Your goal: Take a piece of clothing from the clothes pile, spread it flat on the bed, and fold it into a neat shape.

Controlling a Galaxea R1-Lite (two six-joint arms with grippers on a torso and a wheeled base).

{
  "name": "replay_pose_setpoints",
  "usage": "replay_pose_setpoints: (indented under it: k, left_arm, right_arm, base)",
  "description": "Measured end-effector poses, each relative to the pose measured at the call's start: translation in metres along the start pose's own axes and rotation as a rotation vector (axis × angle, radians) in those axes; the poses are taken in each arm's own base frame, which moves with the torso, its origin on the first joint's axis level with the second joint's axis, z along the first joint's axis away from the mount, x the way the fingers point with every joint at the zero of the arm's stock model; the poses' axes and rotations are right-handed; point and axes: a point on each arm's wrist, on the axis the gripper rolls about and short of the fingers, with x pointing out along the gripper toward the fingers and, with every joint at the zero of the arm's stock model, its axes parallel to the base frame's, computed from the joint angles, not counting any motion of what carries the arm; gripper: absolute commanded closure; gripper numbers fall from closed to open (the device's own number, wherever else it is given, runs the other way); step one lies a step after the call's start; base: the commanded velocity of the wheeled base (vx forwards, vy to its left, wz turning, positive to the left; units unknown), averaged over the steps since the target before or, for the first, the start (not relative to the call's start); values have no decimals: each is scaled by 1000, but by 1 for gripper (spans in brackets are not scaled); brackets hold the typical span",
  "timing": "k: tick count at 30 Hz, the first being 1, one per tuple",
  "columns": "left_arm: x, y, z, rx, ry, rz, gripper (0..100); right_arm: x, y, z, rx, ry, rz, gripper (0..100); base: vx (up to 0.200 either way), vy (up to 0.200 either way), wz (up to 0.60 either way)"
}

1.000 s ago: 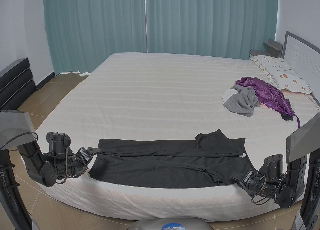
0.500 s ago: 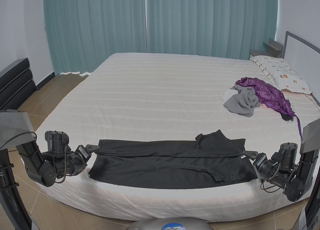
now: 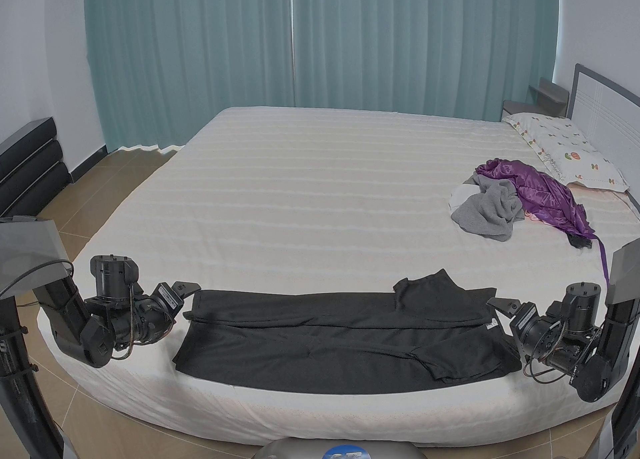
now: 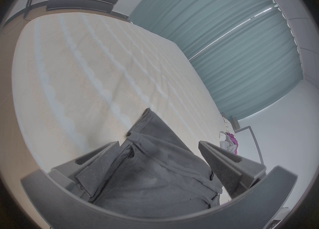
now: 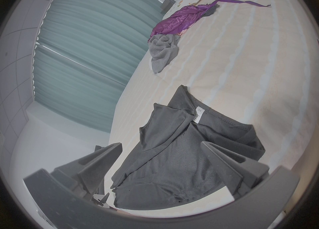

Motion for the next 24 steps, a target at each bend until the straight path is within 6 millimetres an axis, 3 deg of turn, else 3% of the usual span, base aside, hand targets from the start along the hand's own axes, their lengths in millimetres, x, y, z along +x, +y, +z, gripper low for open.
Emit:
replay_pose_setpoints:
  k: [5, 16, 17, 24]
  left_arm:
    - [8, -6, 7, 18, -4, -9, 0]
    - [37, 5, 5, 69, 16, 78, 0]
    - [40, 5, 6, 69, 8, 83, 100]
    - [54, 8, 4, 68, 5, 109, 100]
  right_arm:
    - [0, 0, 1, 1, -1, -1, 0]
    - [2, -2, 0, 3, 3, -9, 0]
    - [2, -2, -1, 4, 5, -10, 0]
    - [6, -1, -3, -1, 15, -5, 0]
  base:
    - [0, 0, 0]
    - [0, 0, 0]
    - [0, 0, 0]
    - [0, 0, 0]
